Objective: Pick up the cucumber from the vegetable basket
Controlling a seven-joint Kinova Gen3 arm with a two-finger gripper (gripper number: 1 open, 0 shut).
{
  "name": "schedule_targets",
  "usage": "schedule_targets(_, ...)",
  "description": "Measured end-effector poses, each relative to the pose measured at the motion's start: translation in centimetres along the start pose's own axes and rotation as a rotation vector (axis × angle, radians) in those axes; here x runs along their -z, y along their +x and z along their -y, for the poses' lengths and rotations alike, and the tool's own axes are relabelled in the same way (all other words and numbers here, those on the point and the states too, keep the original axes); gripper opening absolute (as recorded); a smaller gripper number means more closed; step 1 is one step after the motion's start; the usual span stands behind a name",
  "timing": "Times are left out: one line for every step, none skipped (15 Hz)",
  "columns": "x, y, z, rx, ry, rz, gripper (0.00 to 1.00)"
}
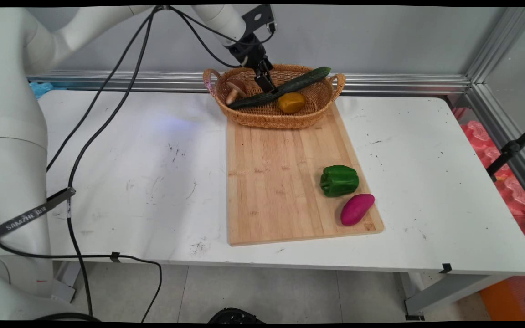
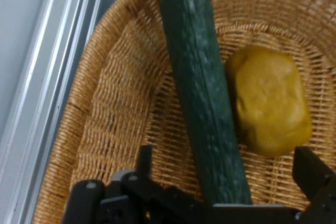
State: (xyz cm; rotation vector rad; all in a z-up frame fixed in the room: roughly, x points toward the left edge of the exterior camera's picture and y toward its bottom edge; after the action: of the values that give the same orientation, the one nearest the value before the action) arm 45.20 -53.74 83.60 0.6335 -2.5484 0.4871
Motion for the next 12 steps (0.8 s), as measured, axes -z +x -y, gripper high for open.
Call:
schedule_targets(-0.4,-0.2,0.1,-0.003,-0.002,0.002,1.0)
schedule_targets(-0.8,-0.4,0.2,-0.005,-0.004,0.004,1.0)
schedule_targets(-1.1,-0.6,0.3,-0.007,-0.006,0.006,1.0)
schedule_targets(-1.3,-0.7,0.4,-0.009,-0.007,0.007,1.0)
schedule_targets(-1.6,-0.9,0.5,-0.012,-0.009,0.01,1.0)
schedule_targets(-1.9,-1.0,0.5,-0.014,-0.01,0.012,1.0)
schedule_targets(-2.1,-1.2,0.6,-0.017,-0.012,0.015,1.0)
schedule_targets(-2.3,-1.3,0.7,-0.02,-0.014,0.017,1.0)
schedule_targets(-2.5,-1.5,0.7,-0.025,-0.016,0.021,1.0)
schedule_targets(-2.7,-1.7,0.8,-0.029,-0.019,0.024,1.0)
schedule_targets(-2.9,-1.8,0.8,-0.033,-0.022,0.028,1.0)
schedule_targets(-3.0,-1.9,0.8,-0.036,-0.025,0.03,1.0)
